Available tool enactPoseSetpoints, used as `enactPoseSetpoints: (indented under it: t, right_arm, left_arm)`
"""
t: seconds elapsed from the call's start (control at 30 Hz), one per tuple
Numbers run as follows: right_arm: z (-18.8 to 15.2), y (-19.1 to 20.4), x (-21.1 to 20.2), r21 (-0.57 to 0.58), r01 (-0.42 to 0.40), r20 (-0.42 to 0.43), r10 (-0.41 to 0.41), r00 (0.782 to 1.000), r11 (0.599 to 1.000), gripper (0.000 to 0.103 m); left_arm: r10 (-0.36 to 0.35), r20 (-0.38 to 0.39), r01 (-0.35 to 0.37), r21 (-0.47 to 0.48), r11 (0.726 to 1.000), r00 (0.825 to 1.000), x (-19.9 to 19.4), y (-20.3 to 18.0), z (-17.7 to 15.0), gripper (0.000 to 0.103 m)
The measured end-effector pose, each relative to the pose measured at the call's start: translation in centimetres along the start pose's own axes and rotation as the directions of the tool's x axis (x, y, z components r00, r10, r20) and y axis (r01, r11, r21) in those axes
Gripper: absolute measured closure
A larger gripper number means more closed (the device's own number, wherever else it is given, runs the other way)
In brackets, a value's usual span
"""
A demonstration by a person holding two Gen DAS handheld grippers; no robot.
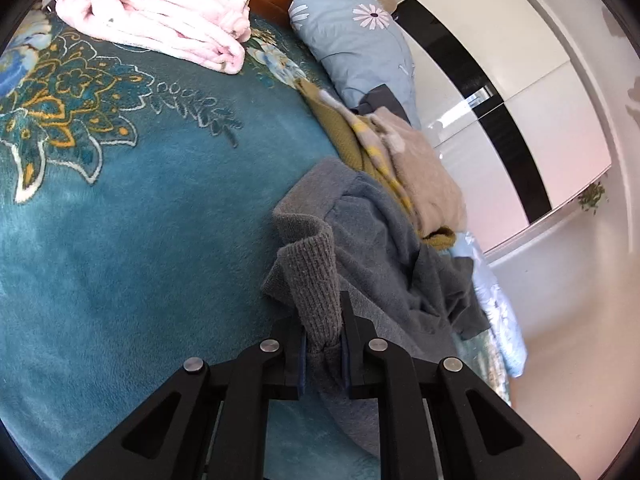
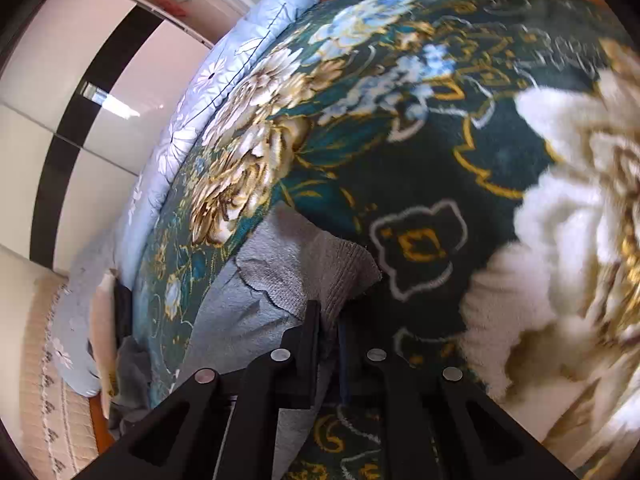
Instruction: Fold clothes
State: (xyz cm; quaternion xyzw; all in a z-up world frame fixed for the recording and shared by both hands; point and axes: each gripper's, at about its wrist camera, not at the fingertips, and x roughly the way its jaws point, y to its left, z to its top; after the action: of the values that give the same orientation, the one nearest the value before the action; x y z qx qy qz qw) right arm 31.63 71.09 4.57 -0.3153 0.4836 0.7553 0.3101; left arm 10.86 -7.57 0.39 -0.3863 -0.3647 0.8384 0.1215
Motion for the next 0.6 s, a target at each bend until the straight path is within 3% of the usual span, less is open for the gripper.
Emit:
enactPoseSetpoints:
  t: [0.17,0.33,0.6]
  right_arm:
    - [0.3,-0.8,0.1,-0.013,0.035,-0.014,-0.035,0.999,0.999,0.095]
    - [0.3,-1.8,-0.8,0.016,0.019,-0.03,-0.018,0.999,1.0,0.094]
    - [1.8,-3.5,-2.5,0.081,0.012,0.037,-0.015,0.999,0.997,0.09]
  left_arm:
    - [0.0,-0.021,-0.001,-0.038,0.999,1.0,0.6,0.8,-0.3,0.09]
    - [-0.003,-0.029,0.002,-0.037,0.999,1.0,0.4,0.6,-0.5,0.089]
    - [-0.027,-0.025,0.024,-0.116,0.993,0.999,-0.8,1.7,0.0,0.085]
